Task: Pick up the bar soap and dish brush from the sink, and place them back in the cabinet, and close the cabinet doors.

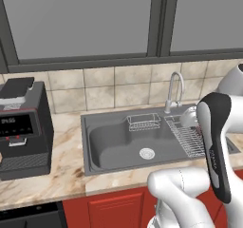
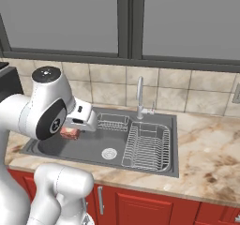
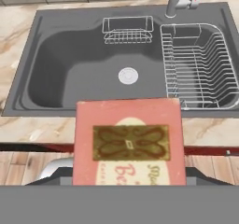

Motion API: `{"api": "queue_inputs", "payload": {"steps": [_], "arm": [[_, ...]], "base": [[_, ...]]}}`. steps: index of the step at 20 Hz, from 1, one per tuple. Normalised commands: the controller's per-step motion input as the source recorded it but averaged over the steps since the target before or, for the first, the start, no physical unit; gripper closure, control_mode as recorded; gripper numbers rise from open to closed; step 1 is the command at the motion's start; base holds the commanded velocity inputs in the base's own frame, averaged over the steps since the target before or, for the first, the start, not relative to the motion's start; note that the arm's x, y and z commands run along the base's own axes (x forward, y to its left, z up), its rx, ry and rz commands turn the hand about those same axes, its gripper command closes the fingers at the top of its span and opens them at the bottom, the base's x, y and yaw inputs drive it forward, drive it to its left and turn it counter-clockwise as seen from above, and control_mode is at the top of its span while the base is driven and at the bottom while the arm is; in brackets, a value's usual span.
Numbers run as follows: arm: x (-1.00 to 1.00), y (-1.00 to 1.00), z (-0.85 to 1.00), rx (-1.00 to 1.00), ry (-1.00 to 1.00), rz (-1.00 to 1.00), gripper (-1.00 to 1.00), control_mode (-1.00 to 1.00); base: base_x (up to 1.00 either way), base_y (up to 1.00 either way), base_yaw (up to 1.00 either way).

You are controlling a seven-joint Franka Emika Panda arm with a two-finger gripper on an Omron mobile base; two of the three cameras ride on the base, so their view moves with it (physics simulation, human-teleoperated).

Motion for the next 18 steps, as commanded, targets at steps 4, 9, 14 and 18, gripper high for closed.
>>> {"api": "queue_inputs", "payload": {"steps": [4, 9, 14, 18], "arm": [[0.00, 0.00, 0.00, 0.00, 0.00, 0.00, 1.00, 1.00], [0.00, 0.00, 0.00, 0.00, 0.00, 0.00, 1.00, 1.00], [0.00, 0.00, 0.00, 0.00, 0.00, 0.00, 1.00, 1.00], [0.00, 0.00, 0.00, 0.00, 0.00, 0.00, 1.00, 1.00]], "base": [[-0.38, 0.00, 0.00], [-0.45, 0.00, 0.00], [-0.53, 0.00, 0.00], [-0.54, 0.00, 0.00]]}}
